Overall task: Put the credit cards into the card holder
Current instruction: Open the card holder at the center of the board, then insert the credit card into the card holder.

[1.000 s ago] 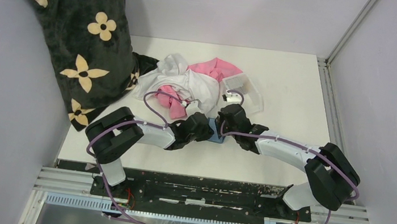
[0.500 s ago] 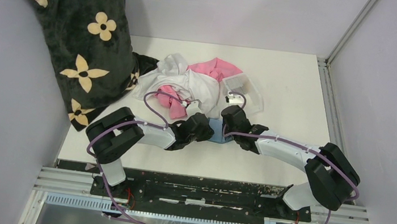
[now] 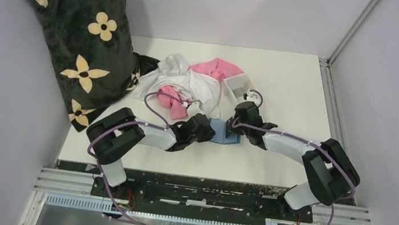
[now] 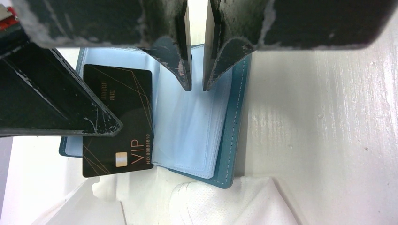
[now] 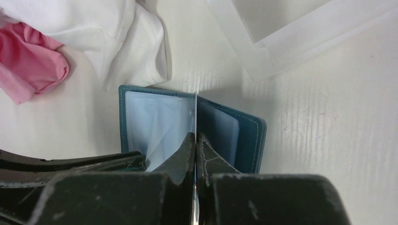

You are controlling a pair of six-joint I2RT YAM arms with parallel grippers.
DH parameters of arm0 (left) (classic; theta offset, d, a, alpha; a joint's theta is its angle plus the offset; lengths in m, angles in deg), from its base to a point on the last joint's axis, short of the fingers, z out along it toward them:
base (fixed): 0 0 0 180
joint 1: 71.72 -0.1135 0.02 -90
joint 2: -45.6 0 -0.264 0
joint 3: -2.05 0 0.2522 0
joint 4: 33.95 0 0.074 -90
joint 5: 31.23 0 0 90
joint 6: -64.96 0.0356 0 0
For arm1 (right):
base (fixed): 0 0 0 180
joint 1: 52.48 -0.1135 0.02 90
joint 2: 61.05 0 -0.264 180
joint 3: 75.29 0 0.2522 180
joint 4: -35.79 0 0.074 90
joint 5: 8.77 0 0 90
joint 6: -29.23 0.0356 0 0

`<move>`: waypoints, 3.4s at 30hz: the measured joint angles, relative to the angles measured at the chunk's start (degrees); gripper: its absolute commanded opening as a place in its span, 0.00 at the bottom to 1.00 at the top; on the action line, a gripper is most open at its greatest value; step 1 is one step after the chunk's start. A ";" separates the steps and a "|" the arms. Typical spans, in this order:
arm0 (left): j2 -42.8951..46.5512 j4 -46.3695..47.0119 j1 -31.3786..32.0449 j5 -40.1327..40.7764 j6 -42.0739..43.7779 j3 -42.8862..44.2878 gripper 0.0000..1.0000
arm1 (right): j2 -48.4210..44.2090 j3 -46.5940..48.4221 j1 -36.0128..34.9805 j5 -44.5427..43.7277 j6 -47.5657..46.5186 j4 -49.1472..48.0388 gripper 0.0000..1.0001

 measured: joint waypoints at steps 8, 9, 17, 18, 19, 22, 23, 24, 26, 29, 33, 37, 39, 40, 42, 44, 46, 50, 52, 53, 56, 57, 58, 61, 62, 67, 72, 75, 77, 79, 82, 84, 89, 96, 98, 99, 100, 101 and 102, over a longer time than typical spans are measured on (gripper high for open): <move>-0.02 0.98 0.00 -0.09 0.00 -0.52 0.22 | 1.49 -3.39 4.26 7.65 6.86 -7.23 0.01; -0.02 1.20 0.00 -0.07 0.00 -0.66 0.23 | 1.49 -3.78 4.68 8.33 7.61 -7.87 0.01; 0.04 2.25 0.20 0.04 -0.04 -1.29 0.23 | 0.46 -7.30 5.97 11.28 11.72 -12.13 0.01; 0.17 2.43 0.22 0.07 -0.04 -1.51 0.23 | 0.09 -7.72 5.95 11.67 12.15 -12.35 0.01; 0.37 2.43 0.24 0.07 -0.04 -1.70 0.23 | -0.20 -8.02 5.95 11.91 12.44 -12.63 0.01; 1.03 2.32 0.26 0.09 -0.04 -2.36 0.23 | -0.83 -8.96 5.95 12.66 13.27 -13.16 0.01; 1.38 2.23 0.26 0.09 -0.04 -2.67 0.23 | -1.09 -9.27 5.95 12.92 13.55 -13.29 0.01; 1.57 2.12 0.26 0.09 -0.04 -2.80 0.23 | -1.36 -9.55 5.95 13.07 13.88 -13.38 0.01; 1.88 1.77 0.26 0.11 -0.04 -2.97 0.23 | -1.86 -9.88 5.95 13.22 14.14 -13.38 0.01; 1.92 1.60 0.28 0.09 -0.04 -2.97 0.23 | -2.67 -10.08 5.92 13.46 14.51 -13.40 0.01; 1.92 1.57 0.31 0.15 -0.04 -2.97 0.23 | -3.96 -10.32 5.92 13.55 14.86 -13.35 0.01; 1.92 1.55 0.33 0.17 -0.04 -2.97 0.23 | -4.57 -10.32 5.92 13.66 14.86 -13.40 0.01; 1.92 1.53 0.33 0.20 -0.04 -2.97 0.23 | -4.55 -10.32 5.92 13.99 14.86 -13.33 0.01; 1.95 1.53 0.33 0.20 -0.04 -2.97 0.23 | -4.50 -10.32 5.92 14.08 14.86 -13.40 0.01; 1.95 1.46 0.37 0.26 -0.04 -2.97 0.23 | -4.20 -10.32 5.92 14.27 14.88 -13.49 0.01; 2.05 1.27 0.37 0.28 -0.04 -2.97 0.23 | -3.43 -10.32 5.92 14.51 14.88 -13.75 0.01; 2.08 1.16 0.37 0.28 -0.04 -2.95 0.23 | -2.23 -10.32 5.92 14.91 14.91 -14.47 0.01; 2.08 1.09 0.37 0.31 -0.04 -2.93 0.23 | -0.04 -10.32 5.92 15.56 14.97 -16.31 0.01; 2.08 1.09 0.37 0.31 -0.04 -2.93 0.23 | 0.55 -10.32 5.95 15.56 14.97 -17.07 0.01; 2.08 1.07 0.37 0.31 -0.04 -2.93 0.23 | 0.76 -10.32 5.95 15.56 14.97 -17.44 0.01; 2.08 1.07 0.37 0.31 -0.04 -2.93 0.23 | 1.40 -10.32 5.95 15.54 14.93 -18.32 0.01; 2.08 1.05 0.37 0.31 -0.04 -2.93 0.23 | 1.70 -10.32 5.95 15.54 14.93 -18.80 0.01; 2.10 1.01 0.37 0.33 -0.04 -2.93 0.23 | 1.95 -10.32 5.95 15.56 14.93 -19.10 0.01; 2.23 0.74 0.37 0.39 -0.04 -2.93 0.23 | 2.82 -10.32 5.95 15.69 14.93 -20.31 0.01; 2.27 0.63 0.37 0.46 -0.04 -2.93 0.23 | 3.10 -10.32 5.95 15.76 14.91 -20.74 0.01; 2.69 -0.24 0.52 1.16 -0.04 -2.91 0.23 | 4.20 -10.32 5.95 15.96 14.53 -22.58 0.01; 3.63 -2.14 0.59 2.14 -0.02 -2.91 0.24 | 4.85 -10.51 5.95 16.20 13.84 -24.00 0.01; 4.57 -4.15 0.61 3.32 0.00 -2.95 0.24 | 5.18 -10.91 5.95 16.41 13.75 -25.29 0.01; 5.33 -6.08 0.61 4.55 -0.02 -3.26 0.24 | 5.38 -11.08 5.92 16.59 13.64 -26.01 0.01; 6.21 -6.91 0.63 5.18 0.00 -3.74 0.24 | 5.55 -11.13 5.90 16.81 13.57 -26.34 0.01; 6.78 -8.07 0.63 6.29 -0.02 -4.46 0.24 | 5.55 -11.45 5.75 16.92 13.42 -26.91 0.01; 6.84 -8.15 0.63 6.64 -0.02 -4.46 0.24 | 5.55 -11.58 5.55 16.87 13.33 -27.28 0.01; 6.60 -7.85 0.63 7.13 -0.02 -4.46 0.24 | 5.75 -12.20 5.44 16.83 13.20 -28.63 0.01; 5.84 -6.43 0.63 7.43 -0.02 -4.44 0.23 | 6.29 -12.31 4.68 16.85 13.22 -29.99 0.01; 5.68 -6.38 0.63 7.50 -0.02 -4.31 0.23 | 6.29 -12.48 4.68 16.83 13.22 -30.23 0.01; 5.55 -6.38 0.63 7.52 0.00 -4.22 0.23 | 6.29 -12.57 4.68 16.83 13.22 -30.36 0.01; 5.42 -6.36 0.63 7.56 0.00 -4.09 0.23 | 6.29 -12.68 4.63 16.81 13.22 -30.51 0.01; 5.29 -6.34 0.61 7.56 0.00 -3.98 0.23 | 6.29 -12.79 4.63 16.81 13.22 -30.64 0.01; 5.05 -6.21 0.61 7.58 0.00 -3.78 0.23 | 6.29 -12.94 4.59 16.79 13.20 -30.93 0.01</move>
